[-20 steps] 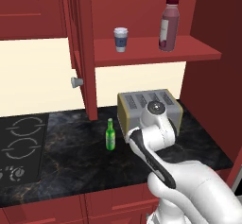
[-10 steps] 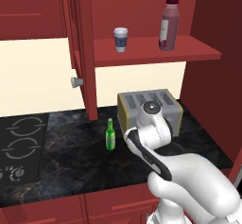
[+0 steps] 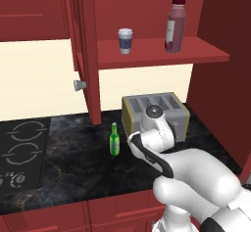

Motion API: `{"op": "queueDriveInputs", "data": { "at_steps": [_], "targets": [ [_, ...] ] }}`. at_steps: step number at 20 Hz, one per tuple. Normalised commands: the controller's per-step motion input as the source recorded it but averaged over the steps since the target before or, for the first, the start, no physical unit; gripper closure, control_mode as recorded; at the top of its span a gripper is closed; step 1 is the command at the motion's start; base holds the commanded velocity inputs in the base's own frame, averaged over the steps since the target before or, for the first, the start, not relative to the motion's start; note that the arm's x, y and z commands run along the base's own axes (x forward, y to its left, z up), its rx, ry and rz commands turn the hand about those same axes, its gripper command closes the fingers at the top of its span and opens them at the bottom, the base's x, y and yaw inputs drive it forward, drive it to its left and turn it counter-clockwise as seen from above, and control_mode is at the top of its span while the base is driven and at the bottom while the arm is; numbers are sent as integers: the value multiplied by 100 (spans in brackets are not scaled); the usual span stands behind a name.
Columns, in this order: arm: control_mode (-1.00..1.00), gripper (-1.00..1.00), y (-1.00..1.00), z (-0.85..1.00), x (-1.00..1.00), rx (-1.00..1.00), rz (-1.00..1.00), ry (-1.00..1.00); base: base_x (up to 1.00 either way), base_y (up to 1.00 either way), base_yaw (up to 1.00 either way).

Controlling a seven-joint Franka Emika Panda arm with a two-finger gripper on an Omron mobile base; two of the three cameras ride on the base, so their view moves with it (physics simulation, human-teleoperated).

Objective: Sort all alcoholic drinks to one cabinet, and non-alcoholic drinks to the other.

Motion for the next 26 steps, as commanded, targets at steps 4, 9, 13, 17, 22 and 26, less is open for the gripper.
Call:
{"op": "queueDriveInputs", "data": {
  "at_steps": [4, 9, 13, 17, 22, 26],
  "targets": [
    [-100, -100, -11, -26, 26, 1, -4, 0, 0, 0, 0],
    [-100, -100, -6, -29, 34, 6, -5, 0, 0, 0, 0],
    [-100, -100, -5, -28, 24, 8, -4, 0, 0, 0, 0],
    [-100, 100, -7, -25, 10, 8, -4, 0, 0, 0, 0],
    [-100, 100, -10, -20, 3, 6, -4, 0, 0, 0, 0],
    [-100, 100, -14, -10, 0, 0, 0, 1, 0, 0, 0]
  ]
}}
